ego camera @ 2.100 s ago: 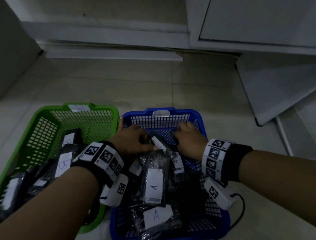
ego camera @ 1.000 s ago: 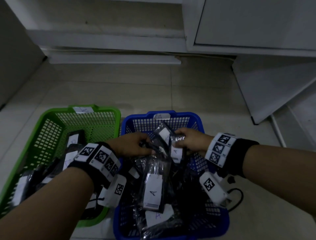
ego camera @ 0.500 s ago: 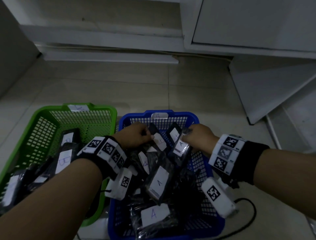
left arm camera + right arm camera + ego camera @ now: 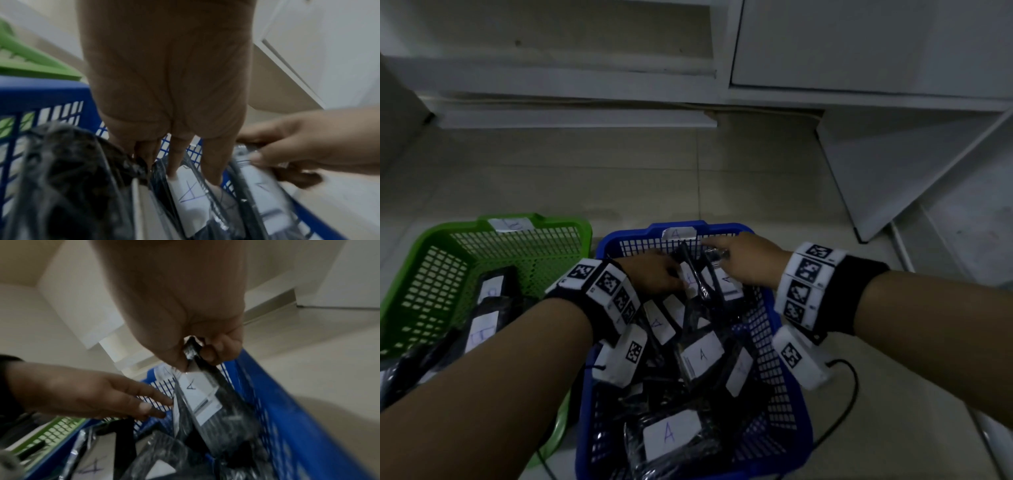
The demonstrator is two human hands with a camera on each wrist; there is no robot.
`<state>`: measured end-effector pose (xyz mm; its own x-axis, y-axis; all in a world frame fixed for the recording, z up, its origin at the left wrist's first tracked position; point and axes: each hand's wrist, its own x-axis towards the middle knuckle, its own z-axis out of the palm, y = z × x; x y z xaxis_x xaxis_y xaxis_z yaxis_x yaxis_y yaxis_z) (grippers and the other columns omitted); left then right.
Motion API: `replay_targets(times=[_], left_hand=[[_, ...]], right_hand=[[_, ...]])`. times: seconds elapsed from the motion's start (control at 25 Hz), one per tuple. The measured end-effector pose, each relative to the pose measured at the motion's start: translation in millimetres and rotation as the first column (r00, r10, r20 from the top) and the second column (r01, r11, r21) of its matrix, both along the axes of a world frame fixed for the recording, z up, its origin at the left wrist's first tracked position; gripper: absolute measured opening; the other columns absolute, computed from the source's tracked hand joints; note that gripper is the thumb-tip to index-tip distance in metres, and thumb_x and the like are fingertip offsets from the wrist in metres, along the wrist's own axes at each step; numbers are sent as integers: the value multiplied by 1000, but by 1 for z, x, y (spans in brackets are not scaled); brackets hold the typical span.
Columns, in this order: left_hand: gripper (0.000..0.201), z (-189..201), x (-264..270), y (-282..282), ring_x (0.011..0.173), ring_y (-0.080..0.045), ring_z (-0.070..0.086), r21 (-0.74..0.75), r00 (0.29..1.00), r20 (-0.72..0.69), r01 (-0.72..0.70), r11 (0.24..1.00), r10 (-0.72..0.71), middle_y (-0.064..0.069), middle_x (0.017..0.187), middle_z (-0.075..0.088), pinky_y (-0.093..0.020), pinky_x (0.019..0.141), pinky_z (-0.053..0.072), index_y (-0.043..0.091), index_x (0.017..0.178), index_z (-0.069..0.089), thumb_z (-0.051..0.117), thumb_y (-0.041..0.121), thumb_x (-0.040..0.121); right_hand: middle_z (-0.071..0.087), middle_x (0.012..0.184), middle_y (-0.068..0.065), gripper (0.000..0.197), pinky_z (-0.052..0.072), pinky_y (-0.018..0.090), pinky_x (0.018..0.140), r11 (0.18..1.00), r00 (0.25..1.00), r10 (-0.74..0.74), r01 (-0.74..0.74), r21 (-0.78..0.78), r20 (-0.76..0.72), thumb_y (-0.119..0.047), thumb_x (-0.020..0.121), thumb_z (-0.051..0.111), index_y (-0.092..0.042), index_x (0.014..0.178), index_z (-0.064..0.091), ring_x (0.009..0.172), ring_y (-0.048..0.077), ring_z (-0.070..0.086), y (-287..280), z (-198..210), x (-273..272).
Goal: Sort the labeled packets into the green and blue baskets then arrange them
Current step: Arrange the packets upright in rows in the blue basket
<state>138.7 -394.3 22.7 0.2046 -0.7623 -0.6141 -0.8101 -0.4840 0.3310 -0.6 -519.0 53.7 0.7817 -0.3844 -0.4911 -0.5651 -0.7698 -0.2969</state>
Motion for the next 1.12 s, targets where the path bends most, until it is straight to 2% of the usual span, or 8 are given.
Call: replay_targets(times=[0.08, 0.16, 0.32, 0.56, 0.76, 0.88, 1.04, 1.12], left_hand=[[47, -5, 0, -3, 119, -25, 49, -3, 1000, 9, -19, 1000, 19, -6, 131, 52, -40, 104, 41, 17, 124, 56, 53, 48, 89], [49, -9, 0, -6, 118, -24, 49, -10, 999, 24, -40, 999, 40, -4, 130, 49, -42, 104, 41, 25, 121, 55, 52, 55, 82], [59, -18, 1, -6, 135, -24, 25, 119, 997, 40, 56, 991, -61, 2, 145, 35, -47, 114, 25, 43, 119, 55, 43, 66, 66], [35, -14, -2, -7, 139, -22, 18, -17, 999, -42, 4, 1000, -5, 3, 147, 28, -33, 116, 18, 20, 124, 58, 49, 37, 95], [38, -19, -11, -12, 138, -18, 30, -105, 996, -67, 57, 993, -64, -1, 150, 28, -32, 113, 26, 17, 127, 57, 56, 26, 91], [39, -21, -13, -15, 134, -21, 36, -138, 998, -55, 37, 990, -45, -5, 149, 32, -32, 110, 31, 14, 128, 56, 58, 22, 90], [43, -21, -12, -19, 144, -18, 19, -111, 984, -41, 166, 980, -172, -1, 157, 15, -32, 116, 21, 15, 134, 46, 54, 21, 92], [42, -21, -12, -22, 144, -16, 17, -82, 978, -36, 202, 976, -205, 0, 157, 16, -31, 116, 17, 16, 136, 45, 51, 19, 94]], right_hand=[[34, 140, 19, 57, 51, 30, 72, 999, 999, 36, -36, -9, -29, -14, 96, 43, -37, 146, 28, 81, 19, 52, 2, -14, 5], [29, 144, 19, 51, 49, 33, 89, 999, 998, 38, -39, -22, -47, -28, 96, 45, -35, 144, 31, 106, 34, 54, 6, -27, 5], [37, 142, 19, 65, 40, 32, 98, 997, 994, 74, -75, -10, -75, -35, 94, 52, -21, 148, 21, 125, 34, 43, 15, -29, -3], [41, 142, 13, 97, 43, 38, 103, 997, 980, 66, -59, 43, -187, -49, 72, 74, -14, 146, 21, 127, 32, 41, 14, -35, -6], [19, 146, 19, 48, 45, 38, 93, 971, 993, 64, -84, -223, -96, -22, 92, 55, -5, 134, 41, 123, 37, 40, 23, -35, -15], [35, 137, 17, 37, 45, 37, 89, 945, 991, 136, -125, -303, 15, -10, 89, 55, -2, 125, 50, 118, 33, 43, 11, -35, -19], [36, 137, 16, 96, 42, 40, 101, 934, 933, 304, -331, -131, -194, -53, 75, 68, -11, 147, 22, 128, 34, 36, 8, -27, -30], [26, 144, 16, 108, 37, 41, 104, 895, 899, 344, -401, -194, -271, -53, 71, 72, -8, 149, 13, 134, 33, 26, 12, -28, -33]])
